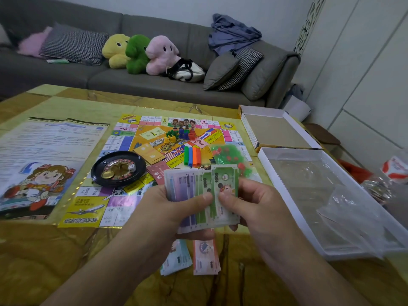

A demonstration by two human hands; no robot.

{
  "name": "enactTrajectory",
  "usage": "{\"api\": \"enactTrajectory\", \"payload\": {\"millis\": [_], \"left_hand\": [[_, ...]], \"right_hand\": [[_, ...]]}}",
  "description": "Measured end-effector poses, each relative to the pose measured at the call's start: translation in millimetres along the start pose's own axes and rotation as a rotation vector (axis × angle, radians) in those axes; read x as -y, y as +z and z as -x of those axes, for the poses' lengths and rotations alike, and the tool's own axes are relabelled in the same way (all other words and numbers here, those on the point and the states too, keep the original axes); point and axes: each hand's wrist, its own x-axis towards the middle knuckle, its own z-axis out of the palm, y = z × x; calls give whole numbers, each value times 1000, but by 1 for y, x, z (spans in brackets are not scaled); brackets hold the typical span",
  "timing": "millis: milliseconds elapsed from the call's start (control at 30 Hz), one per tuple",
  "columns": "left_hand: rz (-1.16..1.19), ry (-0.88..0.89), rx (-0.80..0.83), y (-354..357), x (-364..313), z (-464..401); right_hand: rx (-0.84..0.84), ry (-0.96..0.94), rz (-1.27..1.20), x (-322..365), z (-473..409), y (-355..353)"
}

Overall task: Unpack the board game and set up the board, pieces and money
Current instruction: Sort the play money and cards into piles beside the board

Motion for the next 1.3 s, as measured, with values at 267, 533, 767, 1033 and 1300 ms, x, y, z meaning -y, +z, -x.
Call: {"api": "enactTrajectory", "payload": {"millis": [267, 533, 767, 1033, 1300], "left_hand": [[74, 11, 20, 2, -4, 2], [-43, 76, -43, 0, 2, -4], [-76, 64, -70, -5, 3, -5], [-153, 93, -193, -13, -2, -13], [-106, 125, -188, -21, -14, -17]], "right_hand": [[-30, 48, -41, 3, -2, -6], [20, 69, -18, 0, -2, -5], [-92, 56, 69, 1, -5, -5], [-131, -5, 1164, -6, -4, -20], [-43, 86, 1335, -37, -6, -6]]}}
